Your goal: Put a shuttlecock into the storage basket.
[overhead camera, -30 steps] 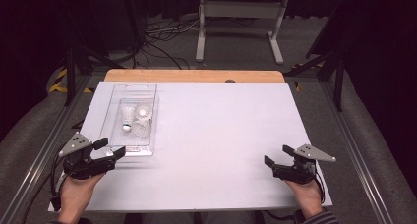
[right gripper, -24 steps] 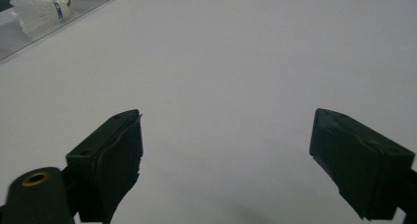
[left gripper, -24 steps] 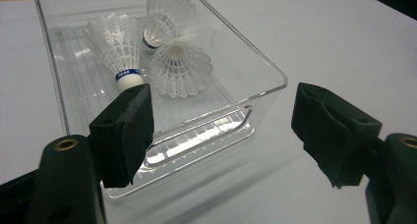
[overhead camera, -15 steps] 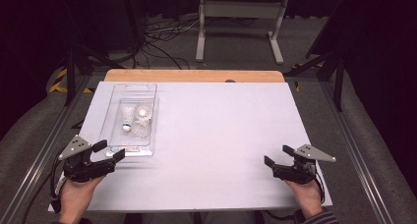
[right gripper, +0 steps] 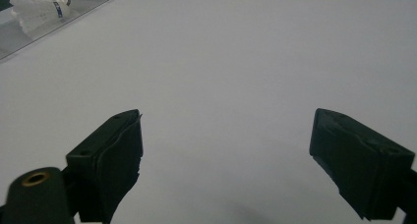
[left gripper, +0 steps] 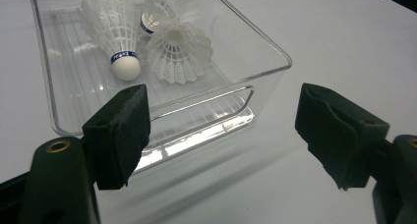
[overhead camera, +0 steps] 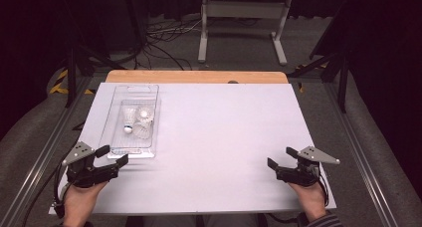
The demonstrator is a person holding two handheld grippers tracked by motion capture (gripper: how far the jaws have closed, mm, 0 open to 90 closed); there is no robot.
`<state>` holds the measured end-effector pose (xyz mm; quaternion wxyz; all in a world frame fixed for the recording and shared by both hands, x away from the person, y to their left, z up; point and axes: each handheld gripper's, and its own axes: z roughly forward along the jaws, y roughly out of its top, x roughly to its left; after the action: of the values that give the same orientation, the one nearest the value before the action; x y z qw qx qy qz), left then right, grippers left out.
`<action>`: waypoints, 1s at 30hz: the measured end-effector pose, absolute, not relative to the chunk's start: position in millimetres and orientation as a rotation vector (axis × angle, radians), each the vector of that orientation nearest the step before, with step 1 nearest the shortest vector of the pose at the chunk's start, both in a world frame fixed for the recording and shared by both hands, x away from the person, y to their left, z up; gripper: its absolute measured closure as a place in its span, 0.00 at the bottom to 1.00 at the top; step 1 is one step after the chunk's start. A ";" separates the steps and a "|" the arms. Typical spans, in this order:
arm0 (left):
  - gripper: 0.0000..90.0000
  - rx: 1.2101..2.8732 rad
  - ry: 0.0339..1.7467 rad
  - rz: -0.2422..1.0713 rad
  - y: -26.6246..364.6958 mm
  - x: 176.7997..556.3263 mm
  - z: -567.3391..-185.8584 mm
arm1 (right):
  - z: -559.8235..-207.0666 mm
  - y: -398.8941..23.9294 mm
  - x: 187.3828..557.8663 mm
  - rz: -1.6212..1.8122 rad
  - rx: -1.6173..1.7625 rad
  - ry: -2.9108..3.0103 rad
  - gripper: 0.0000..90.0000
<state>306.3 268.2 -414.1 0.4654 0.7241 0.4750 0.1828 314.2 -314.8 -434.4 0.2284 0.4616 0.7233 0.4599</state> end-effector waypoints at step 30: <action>0.25 1.763 1.178 0.408 270.6 301.9 -427.3 | -433.3 -314.5 312.1 1.272 1.266 1.981 0.15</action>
<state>301.9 270.6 -427.3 0.4718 0.7199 0.4809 0.1668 312.1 -314.5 -433.3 0.2319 0.4608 0.7208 0.4629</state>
